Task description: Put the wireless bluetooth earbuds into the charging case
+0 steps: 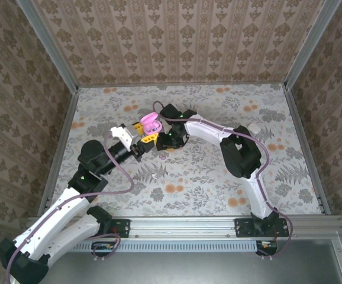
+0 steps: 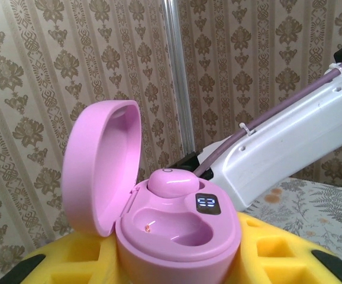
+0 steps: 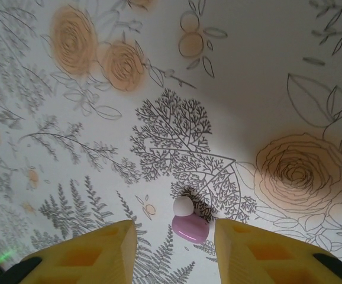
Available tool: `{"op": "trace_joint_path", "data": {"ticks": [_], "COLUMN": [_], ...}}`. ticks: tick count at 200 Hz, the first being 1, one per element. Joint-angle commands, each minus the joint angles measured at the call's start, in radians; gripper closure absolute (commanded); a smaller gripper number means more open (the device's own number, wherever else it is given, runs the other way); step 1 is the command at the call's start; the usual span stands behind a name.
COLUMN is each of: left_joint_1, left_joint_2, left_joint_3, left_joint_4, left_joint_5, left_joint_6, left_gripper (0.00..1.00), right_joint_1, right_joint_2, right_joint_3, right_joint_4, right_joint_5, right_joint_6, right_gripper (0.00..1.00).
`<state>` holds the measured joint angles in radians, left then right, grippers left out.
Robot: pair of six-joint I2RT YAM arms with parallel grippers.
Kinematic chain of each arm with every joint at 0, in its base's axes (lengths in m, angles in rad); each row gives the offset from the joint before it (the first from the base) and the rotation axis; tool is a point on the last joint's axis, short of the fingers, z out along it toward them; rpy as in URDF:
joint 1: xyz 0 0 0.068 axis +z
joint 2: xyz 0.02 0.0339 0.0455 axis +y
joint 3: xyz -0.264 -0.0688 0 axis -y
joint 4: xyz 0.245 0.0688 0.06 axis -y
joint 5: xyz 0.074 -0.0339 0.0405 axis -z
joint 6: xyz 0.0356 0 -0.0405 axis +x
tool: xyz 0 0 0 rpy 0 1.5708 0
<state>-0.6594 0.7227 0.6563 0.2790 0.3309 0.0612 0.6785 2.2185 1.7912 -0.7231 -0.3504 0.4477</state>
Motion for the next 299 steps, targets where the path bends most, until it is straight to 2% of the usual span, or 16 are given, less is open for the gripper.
{"op": "trace_joint_path", "data": {"ticks": [1,73,178,241,299], "left_joint_1": [0.006,0.006,0.006,0.007,0.006], "left_joint_2": [-0.003,0.007,0.020,0.040,0.066], "left_joint_3": [0.031,0.036,0.035,0.041,0.048], "left_joint_4": [0.017,0.021,0.034,0.048,0.063], "left_joint_5": [-0.010,-0.003,-0.004,0.006,0.018], "left_joint_6": [0.023,0.022,0.011,0.003,0.001], "left_gripper": [0.66,0.66,0.66,0.66,0.66], "right_joint_1": [0.024,0.065,0.088,0.078,0.049], "right_joint_2": [0.040,0.102,0.121,-0.005,-0.203], "right_joint_3": [0.042,0.101,0.130,-0.018,-0.322], "right_joint_4": [-0.063,-0.140,-0.240,-0.220,-0.170], "right_joint_5": [0.052,0.130,0.256,0.310,0.318], "right_joint_6": [0.003,-0.042,-0.113,-0.160,-0.147], "right_gripper": [0.58,0.56,0.68,0.70,0.69]}}
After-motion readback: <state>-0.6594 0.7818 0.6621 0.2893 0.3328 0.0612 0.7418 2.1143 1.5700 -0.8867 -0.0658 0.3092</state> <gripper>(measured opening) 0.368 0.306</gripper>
